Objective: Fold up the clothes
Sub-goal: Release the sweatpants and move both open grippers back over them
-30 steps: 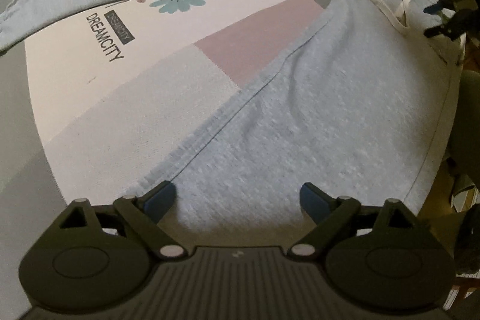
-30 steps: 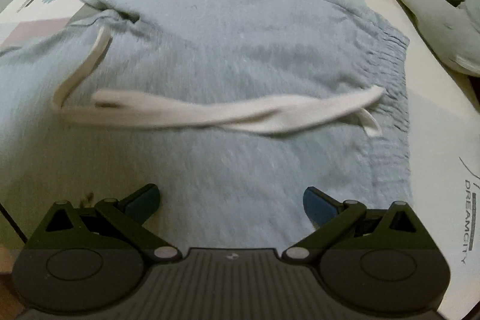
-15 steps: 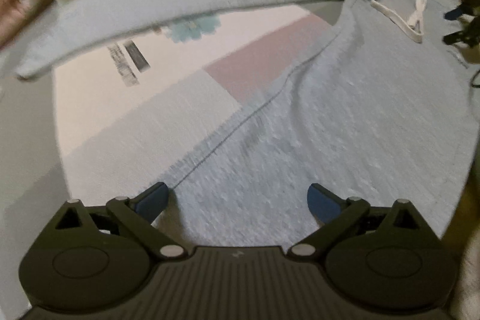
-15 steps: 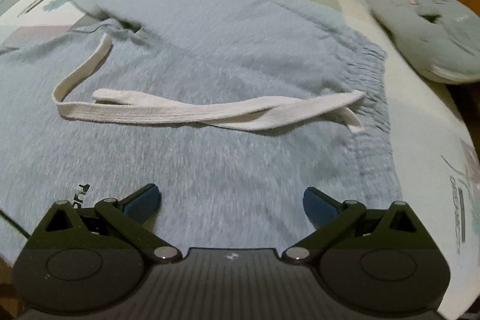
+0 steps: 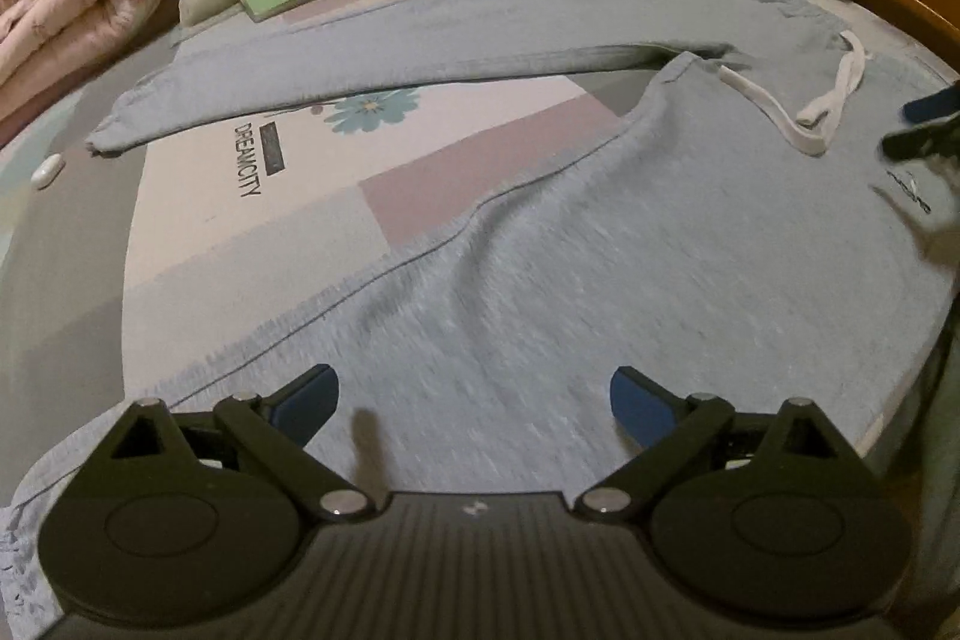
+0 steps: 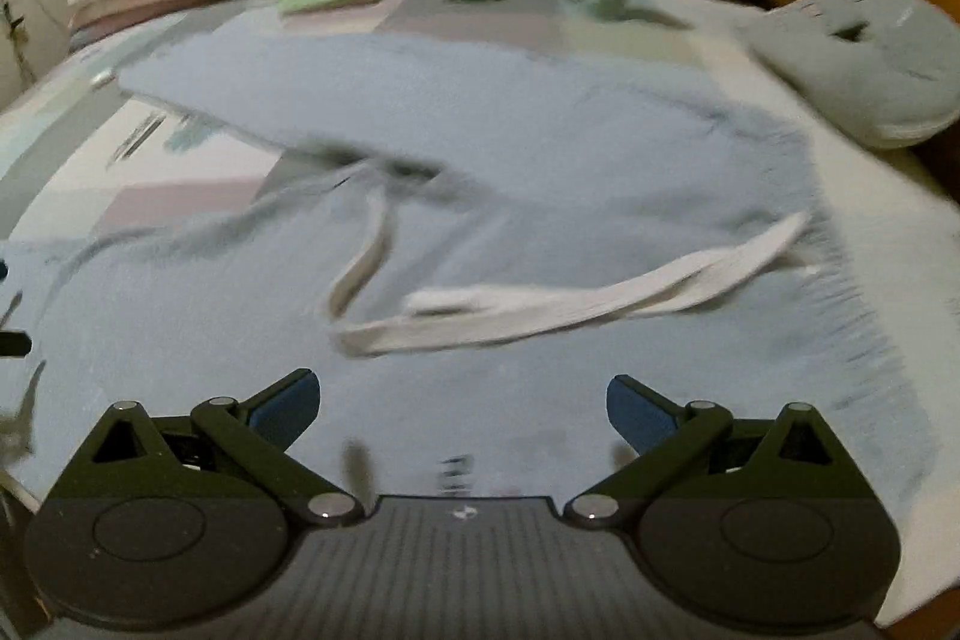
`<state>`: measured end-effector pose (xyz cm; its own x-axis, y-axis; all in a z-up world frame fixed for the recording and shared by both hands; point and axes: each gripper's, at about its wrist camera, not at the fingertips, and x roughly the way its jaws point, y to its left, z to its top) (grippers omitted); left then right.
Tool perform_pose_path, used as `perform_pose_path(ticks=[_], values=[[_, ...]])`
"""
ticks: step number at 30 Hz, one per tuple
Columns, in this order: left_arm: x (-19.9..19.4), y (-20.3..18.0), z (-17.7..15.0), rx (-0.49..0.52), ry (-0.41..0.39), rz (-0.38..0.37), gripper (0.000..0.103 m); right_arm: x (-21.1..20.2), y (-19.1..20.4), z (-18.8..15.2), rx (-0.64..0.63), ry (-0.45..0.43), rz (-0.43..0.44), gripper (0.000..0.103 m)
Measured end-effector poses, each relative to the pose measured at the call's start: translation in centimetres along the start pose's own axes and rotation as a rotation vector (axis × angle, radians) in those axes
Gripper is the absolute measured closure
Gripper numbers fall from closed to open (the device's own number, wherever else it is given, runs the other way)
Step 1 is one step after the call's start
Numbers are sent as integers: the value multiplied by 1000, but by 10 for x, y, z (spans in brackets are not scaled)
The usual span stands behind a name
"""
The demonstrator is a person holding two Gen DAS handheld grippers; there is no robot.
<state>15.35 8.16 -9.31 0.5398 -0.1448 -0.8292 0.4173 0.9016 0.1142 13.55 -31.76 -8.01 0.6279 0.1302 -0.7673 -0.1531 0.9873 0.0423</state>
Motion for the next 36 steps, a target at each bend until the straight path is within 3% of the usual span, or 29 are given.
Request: perform_pose_path(ticks=[3,6,8,12,15,20,25,30,36], values=[[3,0,-9,-39,6,-12,6,16,17,-20,-54,48,-33,0],[1,9,-22,-106,-12,-49,2,4,13,-42,-44,16,-34,0],[-4,12,-26,-84,-11,-45,2,-4,12,-50,-48,38,-46,0],[-11,16,-10,-103,-53,-61,2,-12,24,-42,-42,63,-66,0],[5,18,2,-166,-60,-76,2,-11,43,-33,-74,22,-66,0],[31,21,22,-270,-71,-100,3,5,65,-36,-118,39,-92,0],[26,40,19,-328,-75,-30,3,-5,43,-49,-33,51,-47,0],[12,51,27,-381,-139,-89,2,-15,69,-33,-63,-10,-7,0],[31,47,27,-359,-62,64,3,11,147,-10,-224,-65,118,0]])
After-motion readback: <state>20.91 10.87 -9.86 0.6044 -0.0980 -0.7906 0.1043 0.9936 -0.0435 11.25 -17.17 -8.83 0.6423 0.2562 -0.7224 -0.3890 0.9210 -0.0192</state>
